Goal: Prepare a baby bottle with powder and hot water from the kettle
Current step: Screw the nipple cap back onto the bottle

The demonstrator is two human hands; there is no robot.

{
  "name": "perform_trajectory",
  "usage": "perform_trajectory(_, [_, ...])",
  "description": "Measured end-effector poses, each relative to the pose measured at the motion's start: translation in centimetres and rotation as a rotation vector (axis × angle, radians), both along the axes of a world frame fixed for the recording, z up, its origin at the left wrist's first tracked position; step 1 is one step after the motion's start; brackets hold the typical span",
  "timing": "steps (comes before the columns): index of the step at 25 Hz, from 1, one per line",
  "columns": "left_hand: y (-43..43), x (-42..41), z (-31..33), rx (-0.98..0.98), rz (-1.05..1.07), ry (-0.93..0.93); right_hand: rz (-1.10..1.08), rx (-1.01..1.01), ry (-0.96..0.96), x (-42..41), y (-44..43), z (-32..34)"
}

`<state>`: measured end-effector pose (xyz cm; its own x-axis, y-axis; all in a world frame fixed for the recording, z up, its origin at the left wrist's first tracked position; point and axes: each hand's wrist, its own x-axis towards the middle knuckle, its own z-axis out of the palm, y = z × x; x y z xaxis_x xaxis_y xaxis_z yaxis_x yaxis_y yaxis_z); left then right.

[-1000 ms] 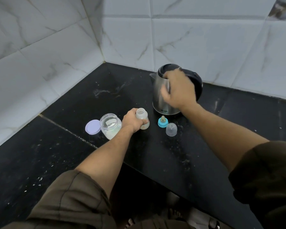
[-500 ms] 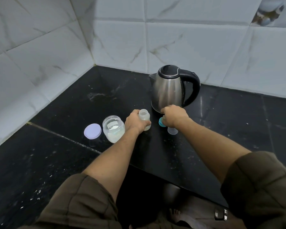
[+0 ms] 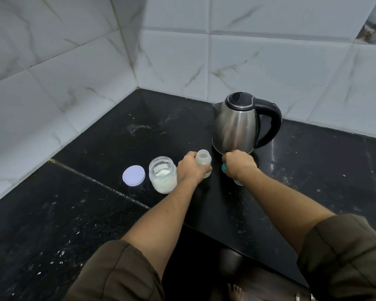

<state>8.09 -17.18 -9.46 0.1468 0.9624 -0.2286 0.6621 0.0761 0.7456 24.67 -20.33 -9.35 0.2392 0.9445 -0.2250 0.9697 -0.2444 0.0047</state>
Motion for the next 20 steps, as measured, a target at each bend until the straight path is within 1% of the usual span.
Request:
perform_trajectory(2, [-0.1,0.0,0.0,-0.001,0.002,-0.012,-0.006,0.012,0.003,-0.1,0.3,-0.2])
perform_trajectory(8, [-0.5,0.0,0.1,0.015,0.008,0.011,0.05,-0.052,-0.017,-0.4,0.5,0.1])
perform_trajectory(15, [-0.3,-0.4,0.8,-0.007,0.022,0.002,0.08,0.225,0.172,-1.2,3.6,9.1])
perform_trajectory(17, [-0.1,-0.5,0.8,-0.005,0.012,0.009,0.098,0.248,0.23,-1.7,3.8,10.2])
perform_trajectory(20, [0.0,-0.4,0.9,-0.008,-0.011,0.024,0.183,0.198,0.25,-2.8,3.7,9.9])
